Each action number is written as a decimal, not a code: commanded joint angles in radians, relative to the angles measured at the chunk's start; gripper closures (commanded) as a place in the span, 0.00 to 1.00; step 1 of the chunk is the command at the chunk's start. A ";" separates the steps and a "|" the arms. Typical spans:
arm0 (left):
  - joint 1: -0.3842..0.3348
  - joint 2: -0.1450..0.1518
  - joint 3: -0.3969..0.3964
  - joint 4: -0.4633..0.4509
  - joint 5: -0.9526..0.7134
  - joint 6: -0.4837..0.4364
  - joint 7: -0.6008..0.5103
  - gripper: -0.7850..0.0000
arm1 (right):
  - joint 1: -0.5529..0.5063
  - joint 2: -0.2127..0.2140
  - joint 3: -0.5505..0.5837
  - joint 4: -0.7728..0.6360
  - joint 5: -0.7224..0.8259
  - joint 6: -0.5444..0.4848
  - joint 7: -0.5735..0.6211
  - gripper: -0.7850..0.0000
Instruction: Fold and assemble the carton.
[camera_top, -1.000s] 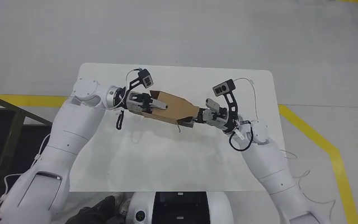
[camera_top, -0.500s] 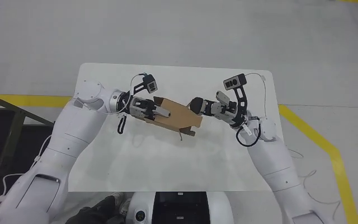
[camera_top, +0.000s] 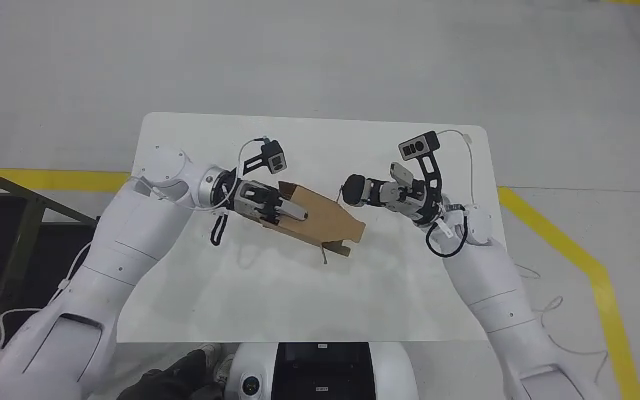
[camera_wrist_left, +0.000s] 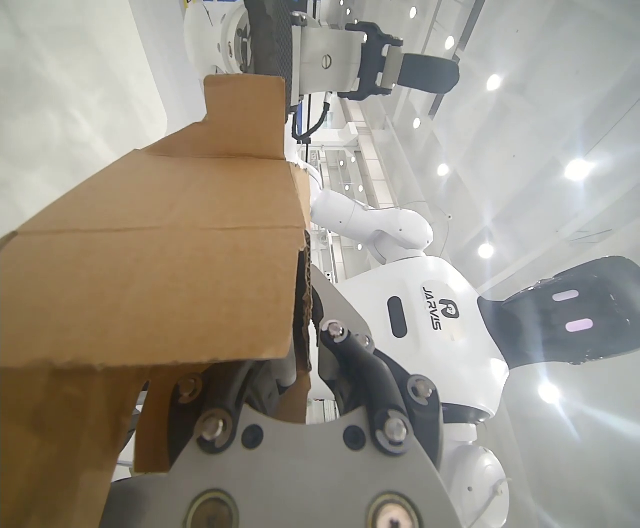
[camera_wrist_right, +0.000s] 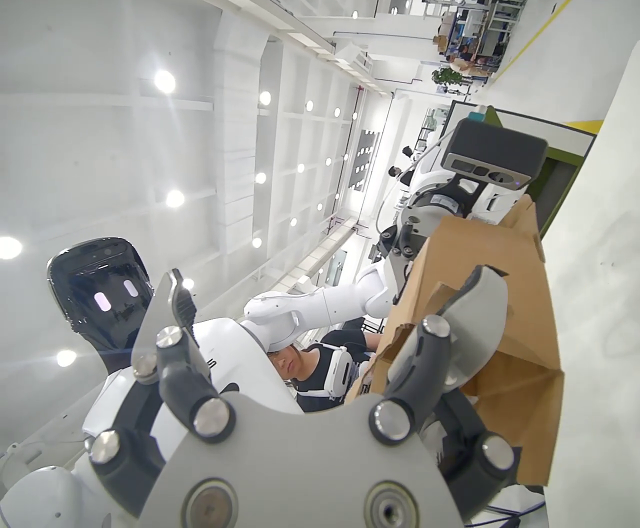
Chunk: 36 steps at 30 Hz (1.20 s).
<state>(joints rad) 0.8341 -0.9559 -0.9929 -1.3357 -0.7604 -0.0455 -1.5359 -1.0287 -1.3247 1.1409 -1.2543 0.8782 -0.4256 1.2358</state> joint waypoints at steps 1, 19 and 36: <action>-0.001 0.003 0.005 -0.003 -0.011 -0.002 0.000 1.00 | 0.004 -0.002 -0.004 0.007 0.012 0.004 0.010 0.00; -0.038 0.028 0.078 0.012 -0.072 -0.014 0.000 1.00 | 0.037 -0.021 -0.052 0.057 0.073 0.046 0.092 0.00; -0.069 0.040 0.081 0.073 -0.125 -0.049 0.000 1.00 | 0.044 -0.017 0.021 0.101 0.055 -0.004 0.019 0.00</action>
<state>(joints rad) 0.7650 -0.9179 -0.9074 -1.2662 -0.8813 -0.0925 -1.5359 -0.9811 -1.3441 1.1497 -1.1565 0.9438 -0.4297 1.2730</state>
